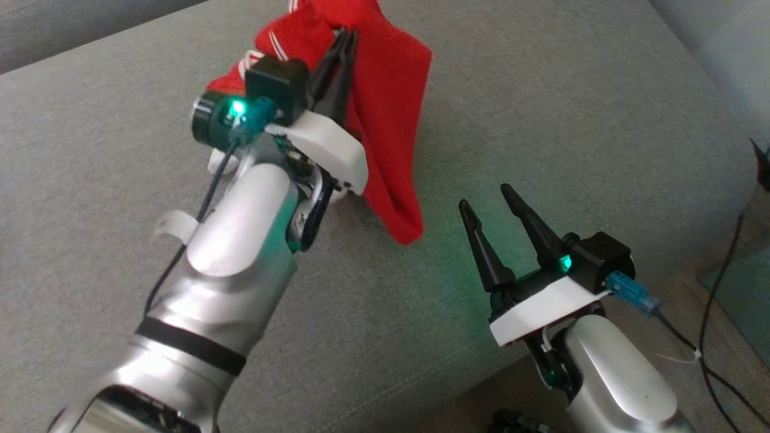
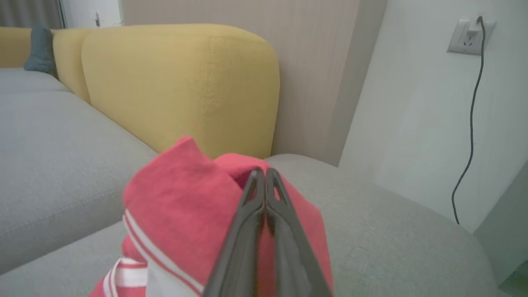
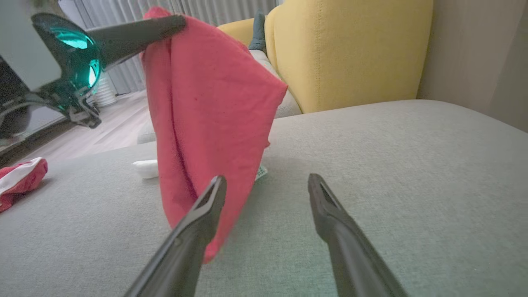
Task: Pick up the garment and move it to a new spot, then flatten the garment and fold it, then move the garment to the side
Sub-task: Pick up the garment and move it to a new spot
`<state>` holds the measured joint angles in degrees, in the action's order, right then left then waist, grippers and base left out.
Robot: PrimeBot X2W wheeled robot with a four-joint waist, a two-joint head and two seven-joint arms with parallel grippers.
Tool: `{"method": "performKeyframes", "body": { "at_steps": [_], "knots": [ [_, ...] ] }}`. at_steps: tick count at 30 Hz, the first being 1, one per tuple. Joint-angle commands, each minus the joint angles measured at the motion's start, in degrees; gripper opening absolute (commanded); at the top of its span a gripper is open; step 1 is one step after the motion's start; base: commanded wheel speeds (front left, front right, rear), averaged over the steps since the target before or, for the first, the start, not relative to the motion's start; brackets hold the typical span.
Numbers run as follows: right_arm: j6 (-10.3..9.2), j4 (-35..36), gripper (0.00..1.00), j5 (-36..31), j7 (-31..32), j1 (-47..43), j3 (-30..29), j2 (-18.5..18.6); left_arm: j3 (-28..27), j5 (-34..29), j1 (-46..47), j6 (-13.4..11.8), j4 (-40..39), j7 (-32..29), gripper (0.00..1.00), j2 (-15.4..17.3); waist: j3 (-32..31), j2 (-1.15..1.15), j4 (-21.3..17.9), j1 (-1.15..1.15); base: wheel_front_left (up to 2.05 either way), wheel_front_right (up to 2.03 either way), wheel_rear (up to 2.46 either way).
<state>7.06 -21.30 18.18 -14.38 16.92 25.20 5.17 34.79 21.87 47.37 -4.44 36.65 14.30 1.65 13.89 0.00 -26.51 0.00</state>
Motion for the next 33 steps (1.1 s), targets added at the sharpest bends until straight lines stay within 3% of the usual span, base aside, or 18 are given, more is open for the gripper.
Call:
{"method": "performKeyframes", "body": {
  "at_steps": [1,2,9,16,22,33],
  "knots": [
    [0.43,1.8,1.00,0.5,-0.6,0.7,0.4,-0.8,-0.2,1.6,0.9,-1.9,-0.9,0.7,0.61,1.2,0.6,0.00,-0.8,0.00,0.00,0.00,0.00],
    [0.43,1.8,1.00,0.4,-0.6,0.6,0.1,-0.8,0.3,1.9,0.5,-2.6,-0.5,0.7,1.00,1.2,0.6,0.00,-0.7,0.00,0.00,0.00,0.00],
    [0.43,1.9,1.00,0.0,-0.6,0.0,-0.6,-0.6,0.2,2.1,-3.3,-5.7,1.5,0.7,1.00,1.2,0.2,0.00,2.7,0.00,0.00,0.00,0.00],
    [0.43,2.0,1.00,-1.2,-0.6,-0.8,-2.6,0.3,-6.7,-2.1,-11.9,-8.7,-2.3,0.7,1.00,2.3,-1.9,0.00,8.9,0.00,0.00,0.00,0.00],
    [0.43,1.4,1.00,-2.4,-0.6,-2.6,-6.3,0.7,-11.8,-6.6,-22.0,-8.6,-8.4,0.7,1.00,2.8,-4.6,0.00,15.7,0.00,0.00,0.00,0.00],
    [0.43,-0.4,1.00,-4.5,-0.6,-6.0,-10.6,0.3,-21.9,-11.5,-39.1,-9.8,-20.1,0.7,1.00,2.0,-9.6,0.00,21.2,0.00,0.00,0.00,0.00]
  ]
}}
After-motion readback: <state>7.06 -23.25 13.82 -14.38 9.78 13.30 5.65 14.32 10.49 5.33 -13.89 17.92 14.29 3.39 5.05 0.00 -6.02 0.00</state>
